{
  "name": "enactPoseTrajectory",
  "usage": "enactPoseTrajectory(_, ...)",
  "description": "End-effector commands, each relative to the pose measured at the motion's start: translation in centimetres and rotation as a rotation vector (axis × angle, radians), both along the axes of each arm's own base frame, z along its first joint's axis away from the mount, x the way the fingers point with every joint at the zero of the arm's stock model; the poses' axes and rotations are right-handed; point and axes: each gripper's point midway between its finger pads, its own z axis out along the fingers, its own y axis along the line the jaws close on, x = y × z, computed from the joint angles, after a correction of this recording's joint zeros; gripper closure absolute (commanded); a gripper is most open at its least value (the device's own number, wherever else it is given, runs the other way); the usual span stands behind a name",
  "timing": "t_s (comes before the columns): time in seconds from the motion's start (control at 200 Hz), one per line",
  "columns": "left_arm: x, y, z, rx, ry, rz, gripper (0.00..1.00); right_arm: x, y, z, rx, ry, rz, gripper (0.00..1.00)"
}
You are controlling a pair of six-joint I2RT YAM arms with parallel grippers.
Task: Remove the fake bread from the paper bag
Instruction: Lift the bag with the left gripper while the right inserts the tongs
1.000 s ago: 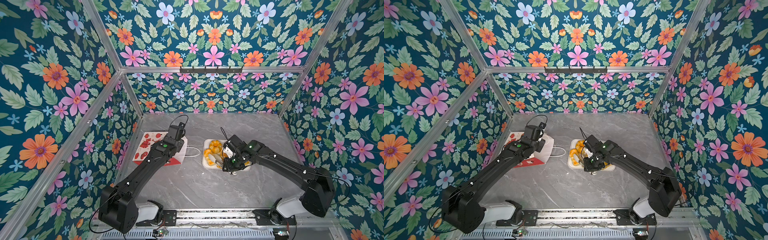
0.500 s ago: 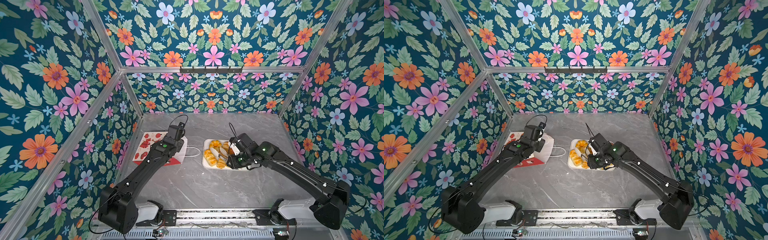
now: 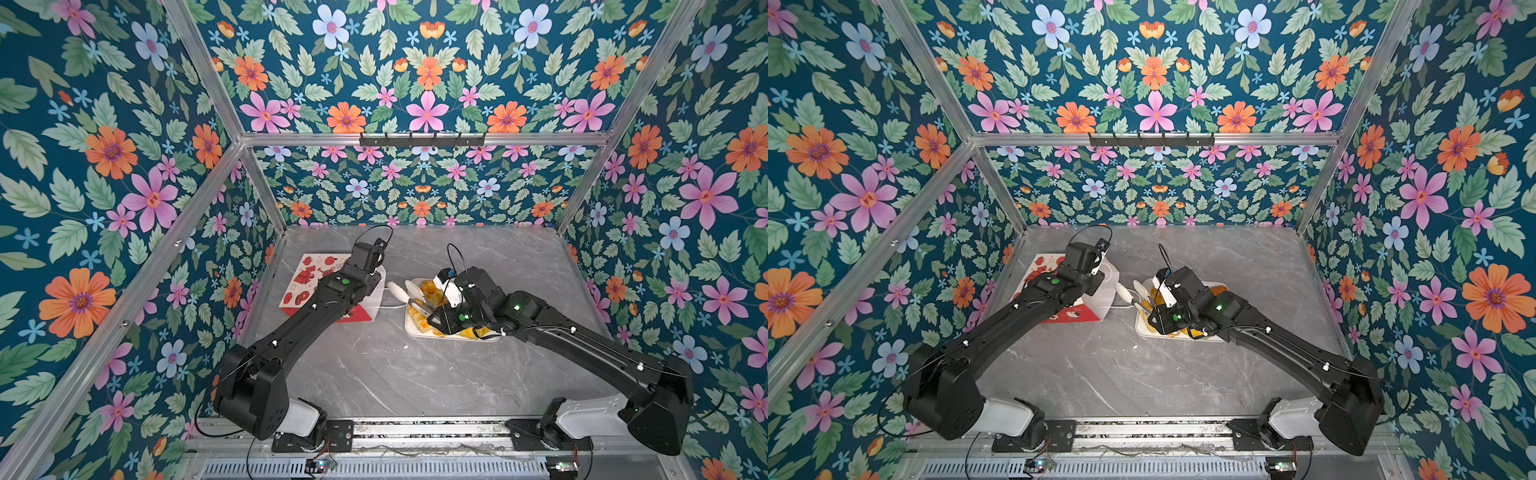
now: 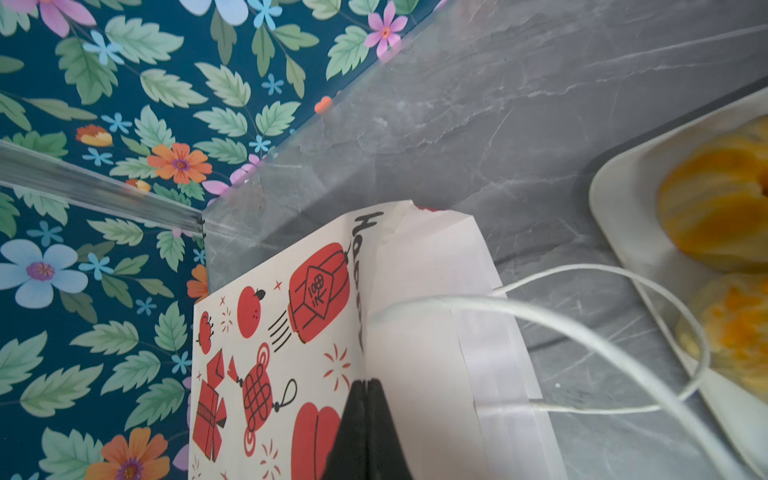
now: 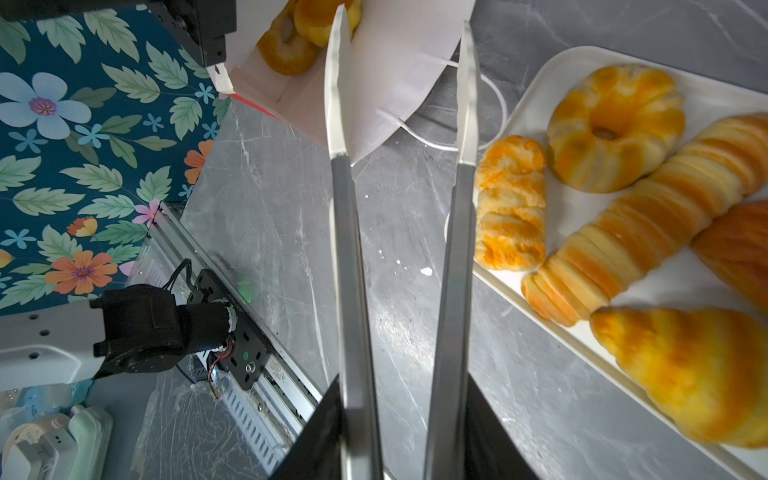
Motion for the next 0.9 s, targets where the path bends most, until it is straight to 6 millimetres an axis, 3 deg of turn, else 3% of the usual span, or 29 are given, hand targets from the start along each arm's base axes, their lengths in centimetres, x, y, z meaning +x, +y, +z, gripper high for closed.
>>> enactPoseTrajectory(0.0, 1.1, -1.9, 2.3, -0.030, -0.107, -0.084, 1.00, 1.1, 2.4, 1.5, 0.113, -0.055, 0.027, 0.60)
enactPoseTrajectory(0.215, -0.9, -3.0, 3.4, -0.061, -0.184, -0.209, 1.00, 0.8, 5.3, 0.0, 0.164, -0.003, 0.080, 0.61)
enactPoseTrajectory(0.46, -2.8, -1.6, 3.1, -0.046, -0.203, -0.206, 1.00, 1.4, 7.3, -0.6, 0.169, 0.017, 0.107, 0.62)
enactPoseTrajectory(0.7, -4.2, -0.5, 3.9, -0.049, -0.283, -0.211, 1.00, 2.5, 8.8, -1.0, 0.136, 0.056, 0.117, 0.61)
enactPoseTrajectory(0.72, -4.3, -0.5, 3.9, -0.049, -0.284, -0.212, 1.00, 2.7, 9.2, -2.4, 0.111, 0.081, 0.118, 0.61)
enactPoseTrajectory(0.895, -4.3, -0.5, 3.7, -0.057, -0.289, -0.209, 1.00, 3.3, 10.5, -4.5, 0.087, 0.138, 0.126, 0.61)
